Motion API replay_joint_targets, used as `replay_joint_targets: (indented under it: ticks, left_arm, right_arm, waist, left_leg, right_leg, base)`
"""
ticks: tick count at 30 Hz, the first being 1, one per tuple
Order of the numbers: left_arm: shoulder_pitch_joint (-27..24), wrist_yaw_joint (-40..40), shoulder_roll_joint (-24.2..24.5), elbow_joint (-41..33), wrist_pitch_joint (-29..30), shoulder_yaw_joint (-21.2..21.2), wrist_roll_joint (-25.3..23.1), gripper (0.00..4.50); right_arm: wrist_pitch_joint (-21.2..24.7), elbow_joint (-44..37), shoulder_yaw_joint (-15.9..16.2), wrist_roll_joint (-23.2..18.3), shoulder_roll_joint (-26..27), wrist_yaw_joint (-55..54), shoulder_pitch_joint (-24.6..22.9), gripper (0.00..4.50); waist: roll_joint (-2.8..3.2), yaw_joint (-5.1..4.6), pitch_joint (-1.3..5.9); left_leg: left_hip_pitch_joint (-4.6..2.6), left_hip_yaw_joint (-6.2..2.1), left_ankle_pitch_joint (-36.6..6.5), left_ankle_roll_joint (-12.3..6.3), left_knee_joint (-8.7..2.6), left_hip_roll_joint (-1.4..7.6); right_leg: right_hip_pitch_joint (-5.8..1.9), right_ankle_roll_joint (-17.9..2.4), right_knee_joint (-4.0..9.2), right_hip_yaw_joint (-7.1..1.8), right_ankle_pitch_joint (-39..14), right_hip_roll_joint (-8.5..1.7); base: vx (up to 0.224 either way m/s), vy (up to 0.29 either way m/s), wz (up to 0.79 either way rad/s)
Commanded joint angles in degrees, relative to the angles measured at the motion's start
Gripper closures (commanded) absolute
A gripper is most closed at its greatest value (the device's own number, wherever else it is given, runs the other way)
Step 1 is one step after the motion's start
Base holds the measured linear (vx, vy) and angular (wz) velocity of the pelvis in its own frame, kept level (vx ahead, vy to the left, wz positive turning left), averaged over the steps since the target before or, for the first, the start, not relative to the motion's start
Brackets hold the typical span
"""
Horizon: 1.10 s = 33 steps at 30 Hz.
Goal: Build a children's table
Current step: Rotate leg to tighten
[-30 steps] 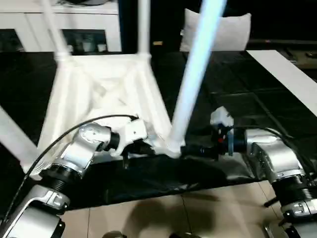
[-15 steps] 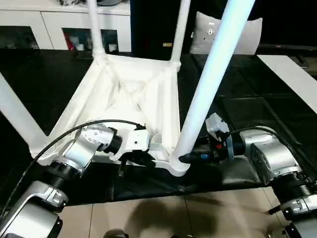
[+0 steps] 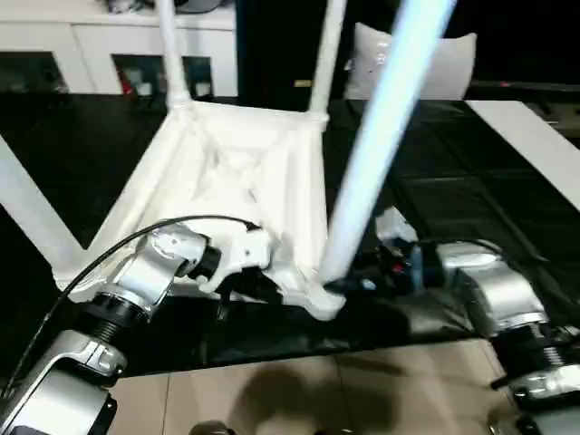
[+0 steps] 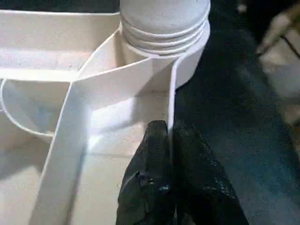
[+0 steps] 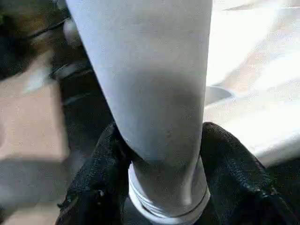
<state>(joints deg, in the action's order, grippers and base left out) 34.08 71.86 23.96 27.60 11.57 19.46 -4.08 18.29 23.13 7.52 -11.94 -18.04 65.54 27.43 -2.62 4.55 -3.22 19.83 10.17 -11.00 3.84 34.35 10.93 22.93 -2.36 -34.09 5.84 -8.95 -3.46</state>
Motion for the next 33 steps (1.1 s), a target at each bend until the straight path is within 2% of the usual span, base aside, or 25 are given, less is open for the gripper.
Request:
replay_joint_targets:
  ticks: [1, 3, 5, 6, 7, 8, 9, 10, 12, 13, 15, 16, 17, 18, 19, 20, 21, 22, 23, 24, 25, 27, 28, 31, 33]
  left_arm:
    - [0.3, -3.8, -6.2, -5.1, 3.3, 0.8, 2.9, 4.50]
    - [0.6, -7.9, -8.4, -5.6, 6.3, 0.0, 2.2, 4.50]
    - [0.7, -9.2, -9.2, -5.7, 7.1, -0.3, 1.9, 4.50]
    - [0.9, -10.9, -10.2, -5.9, 8.3, -0.6, 1.5, 4.50]
    - [1.4, -14.0, -11.6, -5.6, 9.5, -1.0, 0.6, 4.50]
    - [2.0, -17.6, -13.2, -5.0, 10.5, -1.5, -0.4, 4.50]
    - [2.2, -19.1, -13.9, -4.6, 10.9, -1.7, -0.8, 4.50]
    - [2.7, -21.4, -15.1, -3.9, 11.0, -2.3, -1.1, 4.50]
    - [3.0, -22.9, -15.7, -3.4, 10.8, -2.3, -1.6, 4.50]
    - [3.0, -23.5, -15.3, -2.9, 10.1, -1.9, -2.5, 4.50]
    - [3.0, -23.3, -14.8, -2.8, 9.6, -1.5, -2.9, 4.50]
    - [2.8, -23.0, -14.3, -2.9, 9.1, -1.3, -3.1, 4.50]
    - [2.6, -22.6, -13.6, -3.0, 8.7, -1.2, -3.3, 4.50]
    - [2.5, -22.2, -13.2, -2.9, 8.2, -1.1, -3.4, 4.50]
    - [2.1, -21.1, -11.9, -2.6, 6.2, -0.8, -3.9, 4.50]
    - [1.9, -20.8, -11.4, -2.4, 5.6, -0.8, -4.0, 4.50]
    - [1.7, -19.9, -10.5, -1.9, 4.0, -0.7, -4.2, 4.50]
    - [1.6, -19.4, -10.0, -1.6, 3.1, -0.6, -4.2, 4.50]
    - [1.4, -18.6, -9.2, -1.4, 2.7, -0.5, -4.2, 4.50]
    - [1.3, -18.1, -8.7, -1.3, 2.5, -0.3, -4.1, 4.50]
    - [1.2, -16.8, -7.9, -1.0, 1.5, -0.2, -3.7, 4.50]
    - [1.0, -14.8, -6.5, -0.7, 0.1, 0.2, -3.3, 4.50]
    - [1.0, -13.7, -5.9, -0.5, -1.0, 0.4, -3.1, 4.50]
    - [1.3, -11.4, -4.3, 0.6, -4.7, 1.4, -3.2, 4.50]
    - [1.3, -8.8, -3.3, 0.8, -6.4, 2.2, -3.1, 4.50]
  right_arm:
    - [2.8, 1.5, 0.3, 1.1, 4.3, -9.7, 2.5, 2.58]
    - [4.7, 2.7, -0.7, 1.9, 7.0, -15.8, 3.7, 2.58]
    - [5.1, 3.3, -1.2, 2.4, 8.0, -18.3, 4.3, 2.59]
    - [5.1, 3.9, -1.7, 3.1, 9.1, -21.3, 4.8, 2.59]
    - [5.2, 5.2, -2.7, 3.6, 11.0, -25.6, 5.8, 2.59]
    - [4.4, 6.9, -3.5, 4.3, 12.7, -29.9, 6.7, 2.59]
    - [3.9, 7.5, -3.8, 4.7, 13.3, -31.4, 7.0, 2.03]
    - [2.2, 8.5, -4.2, 5.2, 14.0, -33.0, 7.2, 2.03]
    - [1.4, 8.5, -5.5, 4.0, 14.8, -33.1, 7.0, 1.87]
    - [1.5, 7.3, -6.0, 3.1, 14.5, -32.1, 6.4, 1.87]
    - [1.4, 6.3, -5.8, 3.0, 13.9, -31.2, 5.7, 1.54]
    - [0.8, 5.5, -5.8, 2.9, 13.4, -30.1, 5.2, 1.42]
    - [0.4, 4.8, -5.8, 2.7, 12.7, -28.8, 4.6, 1.42]
    - [0.0, 4.5, -5.8, 2.7, 12.2, -28.0, 4.4, 1.22]
    - [-1.5, 3.6, -5.6, 2.6, 10.4, -25.3, 3.5, 1.10]
    - [-1.9, 3.5, -5.5, 2.6, 9.8, -24.4, 3.2, 1.10]
    - [-2.7, 3.0, -5.4, 2.3, 8.4, -22.3, 2.7, 0.97]
    - [-3.1, 2.8, -5.3, 2.1, 7.7, -21.1, 2.5, 0.97]
    - [-3.5, 2.3, -5.1, 2.1, 6.4, -19.2, 2.0, 0.78]
    - [-3.8, 2.0, -4.9, 2.1, 5.5, -18.0, 1.7, 0.78]
    - [-4.3, 1.5, -4.6, 2.2, 4.0, -15.7, 1.1, 0.57]
    - [-5.2, 0.9, -4.1, 2.2, 1.3, -12.1, 0.3, 0.44]
    - [-5.6, 0.9, -4.1, 2.2, 0.3, -10.8, 0.2, 0.33]
    - [-6.2, 1.9, -4.4, 2.0, -2.5, -8.3, 0.6, 0.08]
    - [-6.6, 1.4, -3.2, 1.8, -4.7, -4.1, 0.4, 0.03]
  waist:
    - [0.35, -0.36, 3.25]
    - [0.57, -1.90, 3.31]
    - [0.95, -2.73, 3.60]
    - [1.11, -3.24, 3.70]
    - [1.17, -3.46, 3.61]
    - [1.08, -3.86, 3.56]
    - [0.86, -4.04, 3.68]
    - [0.56, -4.13, 3.62]
    - [0.70, -3.96, 3.60]
    - [0.71, -3.78, 3.83]
    - [0.75, -3.07, 3.97]
    - [0.73, -2.89, 3.98]
    - [0.76, -2.25, 4.11]
    - [0.76, -2.25, 4.11]
    - [1.23, -1.94, 4.23]
    - [0.94, -1.81, 4.41]
    - [1.05, -1.45, 4.37]
    - [1.00, -1.56, 4.33]
    - [1.22, -1.23, 4.25]
    - [1.14, -1.02, 4.17]
    - [1.16, -0.94, 4.11]
    - [0.79, -0.81, 3.96]
    - [0.87, -0.74, 3.92]
    - [0.57, -0.79, 3.81]
    - [0.46, -0.65, 3.88]
  left_leg:
    - [-0.11, -1.44, -14.8, 0.42, -4.00, 1.98]
    - [-0.14, -1.77, -16.1, 0.90, -3.64, 1.77]
    - [0.03, -2.03, -16.1, -0.02, -3.77, 1.99]
    - [0.75, -2.29, -15.3, -0.36, -4.23, 2.54]
    - [0.83, -2.38, -15.8, -0.29, -4.35, 2.64]
    - [0.08, -2.22, -17.3, 0.25, -4.10, 2.58]
    - [-0.47, -1.94, -17.3, 0.17, -3.63, 2.08]
    - [-0.08, -1.79, -16.1, -0.63, -3.68, 2.01]
    - [-0.28, -1.59, -15.7, -1.32, -3.62, 2.00]
    - [-0.23, -1.54, -14.3, -1.84, -3.70, 2.16]
    - [-0.25, -1.32, -11.6, -2.61, -3.88, 2.44]
    - [-0.11, -1.30, -11.1, -2.79, -3.91, 2.47]
    - [0.13, -1.20, -9.5, -3.39, -3.87, 2.47]
    - [0.13, -1.20, -9.5, -3.39, -3.87, 2.47]
    - [0.18, -1.28, -8.6, -3.49, -3.86, 2.50]
    - [0.34, -1.11, -7.6, -3.98, -3.80, 2.52]
    - [0.37, -1.21, -6.9, -4.09, -3.85, 2.54]
    - [0.37, -1.02, -7.0, -4.29, -3.81, 2.50]
    - [0.15, -1.05, -7.4, -4.20, -3.84, 2.58]
    - [0.09, -1.01, -7.9, -3.99, -3.89, 2.62]
    - [0.02, -1.03, -8.2, -3.82, -3.95, 2.68]
    - [-0.03, -1.06, -9.4, -3.37, -4.05, 2.71]
    - [-0.02, -1.08, -9.7, -3.43, -4.05, 2.66]
    - [-0.07, -1.12, -10.5, -3.33, -4.03, 2.54]
    - [-0.01, -1.03, -10.1, -3.64, -3.91, 2.48]
  right_leg:
    - [-2.96, -3.3, 6.37, -2.35, -34.5, -5.51]
    - [-2.78, -1.5, 7.15, -1.59, -37.4, -5.52]
    - [-3.31, -1.8, 7.34, -1.36, -35.2, -5.72]
    - [-3.78, -2.9, 6.77, -1.23, -30.9, -5.65]
    - [-3.64, -3.2, 6.63, -1.08, -30.0, -5.42]
    - [-2.91, -4.0, 6.79, -1.12, -30.0, -5.48]
    - [-2.76, -4.5, 7.06, -1.23, -30.3, -5.69]
    - [-2.93, -4.8, 6.97, -1.37, -29.8, -5.58]
    - [-2.74, -4.8, 7.12, -1.50, -29.6, -5.54]
    - [-2.82, -5.4, 6.77, -1.79, -27.5, -5.57]
    - [-2.80, -7.5, 5.74, -2.43, -21.0, -5.33]
    - [-2.96, -7.8, 5.57, -2.51, -19.9, -5.36]
    - [-3.26, -8.0, 5.27, -2.58, -18.1, -5.44]
    - [-3.26, -8.0, 5.27, -2.58, -18.1, -5.44]
    - [-3.44, -8.2, 5.03, -2.59, -16.8, -5.53]
    - [-3.56, -8.5, 4.76, -2.72, -14.5, -5.41]
    - [-3.68, -8.7, 4.66, -2.60, -13.4, -5.30]
    - [-3.60, -8.9, 4.61, -2.69, -13.2, -5.25]
    - [-3.50, -9.0, 4.77, -2.66, -14.1, -5.38]
    - [-3.51, -8.9, 4.91, -2.62, -15.3, -5.34]
    - [-3.44, -8.8, 4.98, -2.61, -15.9, -5.36]
    - [-3.44, -8.0, 5.19, -2.53, -18.4, -5.34]
    - [-3.42, -7.7, 5.33, -2.52, -19.2, -5.41]
    - [-3.27, -6.5, 5.71, -2.41, -22.2, -5.40]
    - [-3.32, -6.0, 5.67, -2.49, -22.8, -5.46]
  base:
    - [-0.054, -0.002, -0.09]
    - [-0.029, 0.005, -0.06]
    - [0.000, 0.000, 0.00]
    - [0.000, 0.000, 0.00]
    - [0.000, 0.000, 0.00]
    - [0.000, 0.000, 0.00]
    - [0.000, 0.000, 0.00]
    - [0.000, 0.000, 0.00]
    - [0.000, 0.000, 0.00]
    - [0.000, 0.000, 0.00]
    - [0.000, 0.000, 0.00]
    - [0.000, 0.000, 0.00]
    - [0.000, 0.000, 0.00]
    - [0.000, 0.000, 0.00]
    - [0.000, 0.000, 0.00]
    - [0.000, 0.000, 0.00]
    - [0.000, 0.000, 0.00]
    - [0.000, 0.000, 0.00]
    - [0.000, 0.000, 0.00]
    - [0.000, 0.000, 0.00]
    - [0.000, 0.000, 0.00]
    - [0.000, 0.000, 0.00]
    - [0.000, 0.000, 0.00]
    - [0.000, 0.000, 0.00]
    - [0.000, 0.000, 0.00]
